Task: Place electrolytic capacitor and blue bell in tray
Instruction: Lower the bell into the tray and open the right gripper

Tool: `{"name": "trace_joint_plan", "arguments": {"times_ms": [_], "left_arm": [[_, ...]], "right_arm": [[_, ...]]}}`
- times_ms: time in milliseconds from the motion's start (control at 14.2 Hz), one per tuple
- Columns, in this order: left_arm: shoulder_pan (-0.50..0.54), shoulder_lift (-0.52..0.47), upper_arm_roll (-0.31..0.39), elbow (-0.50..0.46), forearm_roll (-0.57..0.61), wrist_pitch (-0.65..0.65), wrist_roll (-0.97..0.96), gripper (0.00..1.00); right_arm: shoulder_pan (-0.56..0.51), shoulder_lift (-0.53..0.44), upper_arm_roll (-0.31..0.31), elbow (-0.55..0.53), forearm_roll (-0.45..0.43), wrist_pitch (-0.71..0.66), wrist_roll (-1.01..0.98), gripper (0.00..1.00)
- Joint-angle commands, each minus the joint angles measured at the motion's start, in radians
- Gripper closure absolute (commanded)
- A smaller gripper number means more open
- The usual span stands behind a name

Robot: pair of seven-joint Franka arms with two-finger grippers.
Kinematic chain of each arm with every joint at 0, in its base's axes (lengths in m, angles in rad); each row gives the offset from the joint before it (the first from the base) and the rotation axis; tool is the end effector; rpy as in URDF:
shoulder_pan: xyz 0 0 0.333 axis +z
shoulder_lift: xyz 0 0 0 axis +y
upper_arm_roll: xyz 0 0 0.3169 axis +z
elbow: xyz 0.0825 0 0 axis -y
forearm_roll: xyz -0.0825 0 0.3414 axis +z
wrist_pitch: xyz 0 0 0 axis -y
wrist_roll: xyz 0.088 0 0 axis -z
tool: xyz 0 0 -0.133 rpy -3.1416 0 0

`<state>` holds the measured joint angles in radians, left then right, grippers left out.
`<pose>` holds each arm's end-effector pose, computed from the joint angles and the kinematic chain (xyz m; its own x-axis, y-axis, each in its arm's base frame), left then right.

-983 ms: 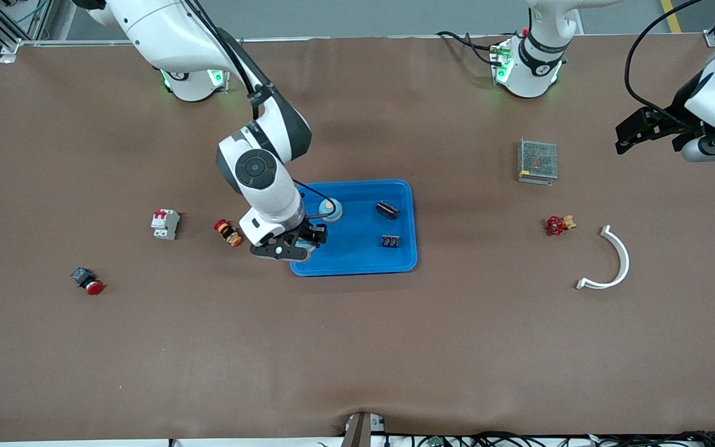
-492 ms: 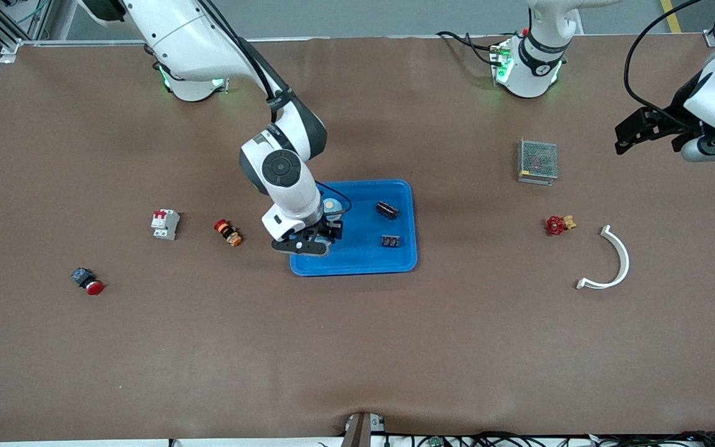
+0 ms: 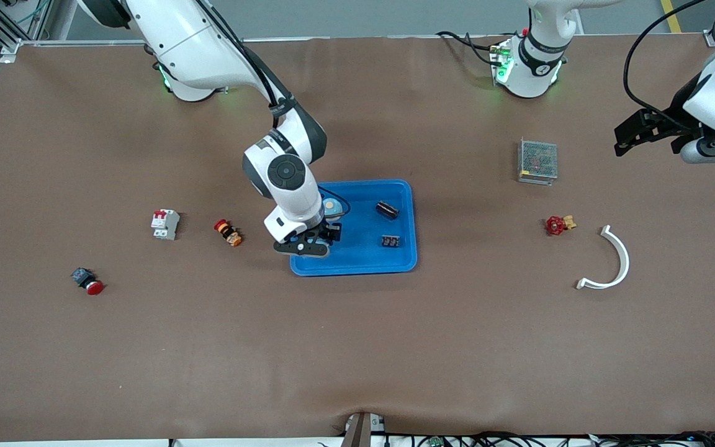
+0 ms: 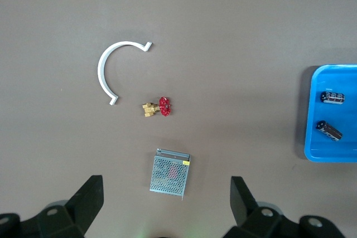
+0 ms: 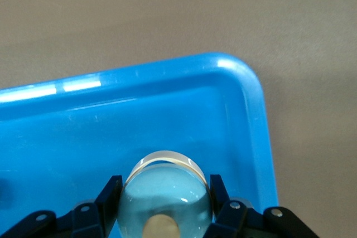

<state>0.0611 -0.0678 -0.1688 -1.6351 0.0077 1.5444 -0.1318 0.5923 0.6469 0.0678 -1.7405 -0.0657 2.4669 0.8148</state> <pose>0.4841 -0.0542 0.6030 0.9995 0.0250 -0.0211 0.0245 -0.9995 -0.0220 0.5159 0.3940 0.2190 0.9908 -0.1215 0.0589 -0.1182 -0.9914 -0.0563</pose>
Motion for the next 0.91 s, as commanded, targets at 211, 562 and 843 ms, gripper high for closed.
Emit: {"name": "trace_joint_plan", "arguments": {"times_ms": [211, 562, 843], "left_arm": [[0.006, -0.003, -0.003, -0.003, -0.020, 0.010, 0.020, 0.00], [0.006, -0.003, -0.003, -0.002, -0.020, 0.011, 0.020, 0.00], [0.008, -0.003, -0.003, -0.002, -0.020, 0.013, 0.021, 0.00]], "right_arm": [[0.038, 0.028, -0.010, -0.002, -0.029, 0.058, 0.058, 0.49], [0.038, 0.043, -0.014, -0.002, -0.029, 0.086, 0.061, 0.49], [0.044, 0.054, -0.016, -0.002, -0.029, 0.107, 0.064, 0.49]]}}
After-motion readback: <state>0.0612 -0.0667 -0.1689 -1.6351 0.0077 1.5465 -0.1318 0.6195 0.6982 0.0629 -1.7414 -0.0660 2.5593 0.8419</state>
